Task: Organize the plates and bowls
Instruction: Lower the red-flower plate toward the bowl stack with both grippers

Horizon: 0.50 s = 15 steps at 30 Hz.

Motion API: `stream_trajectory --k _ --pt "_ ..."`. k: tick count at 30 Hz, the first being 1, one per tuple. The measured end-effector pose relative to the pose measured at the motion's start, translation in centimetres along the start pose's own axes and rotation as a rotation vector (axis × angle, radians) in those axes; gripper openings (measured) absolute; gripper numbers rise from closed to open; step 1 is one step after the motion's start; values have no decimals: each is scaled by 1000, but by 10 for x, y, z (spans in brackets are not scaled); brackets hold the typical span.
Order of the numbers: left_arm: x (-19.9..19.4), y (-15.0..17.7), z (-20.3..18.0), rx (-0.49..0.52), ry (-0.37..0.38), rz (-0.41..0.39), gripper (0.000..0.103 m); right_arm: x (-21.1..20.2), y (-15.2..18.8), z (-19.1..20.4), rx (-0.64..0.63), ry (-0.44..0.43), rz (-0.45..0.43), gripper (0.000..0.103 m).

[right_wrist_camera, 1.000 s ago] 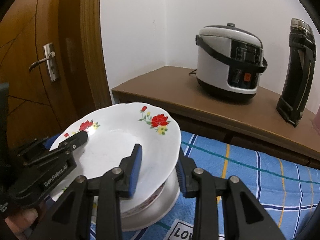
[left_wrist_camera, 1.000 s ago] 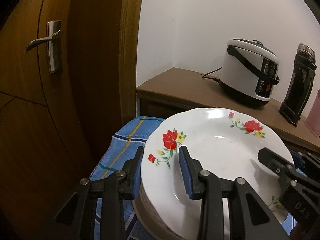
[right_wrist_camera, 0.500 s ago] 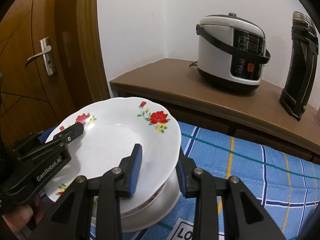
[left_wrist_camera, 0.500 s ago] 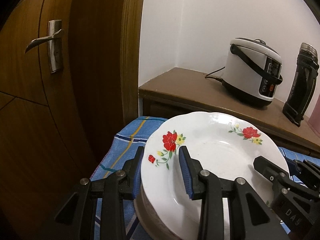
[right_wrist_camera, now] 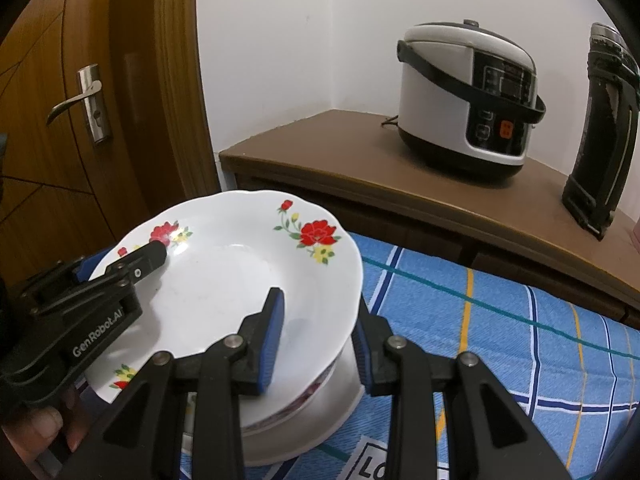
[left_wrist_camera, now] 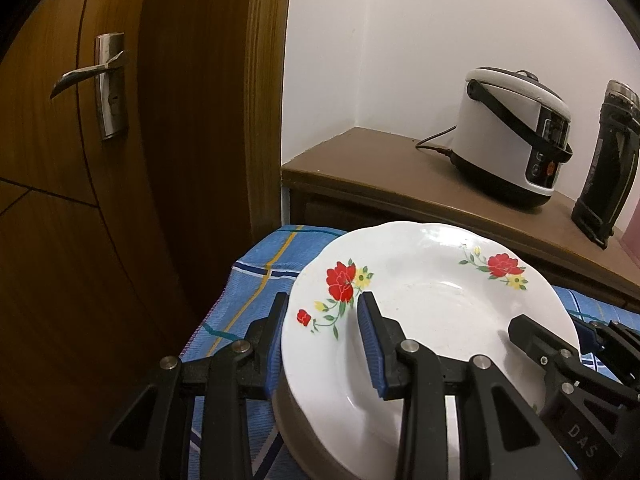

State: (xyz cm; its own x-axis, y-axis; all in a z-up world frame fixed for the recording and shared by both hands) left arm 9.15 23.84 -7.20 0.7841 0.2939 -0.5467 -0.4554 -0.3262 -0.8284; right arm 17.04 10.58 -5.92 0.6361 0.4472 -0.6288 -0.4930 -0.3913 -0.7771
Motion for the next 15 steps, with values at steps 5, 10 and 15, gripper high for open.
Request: stream_trajectory --k 5,10,15 --pt "2 1 0 6 -6 4 37 0 0 1 -3 3 -8 33" --pt "4 2 0 9 -10 8 37 0 -1 1 -6 1 -11 33" --pt "6 3 0 12 -21 9 37 2 0 1 -11 -4 -1 33"
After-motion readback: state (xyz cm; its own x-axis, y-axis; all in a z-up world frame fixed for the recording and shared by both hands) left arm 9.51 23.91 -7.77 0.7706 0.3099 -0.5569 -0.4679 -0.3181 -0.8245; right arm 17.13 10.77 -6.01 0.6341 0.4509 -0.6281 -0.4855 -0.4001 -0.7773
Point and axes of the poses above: each gripper's, at about its wrist camera, not at the fingertips, and x roughly the way its jaws point, z to its left, y to its underside, the point moved 2 cm from there along x, roughly the way its jaws point, and after that the axes turned 5 degrees about y, right-handed, at the moved point
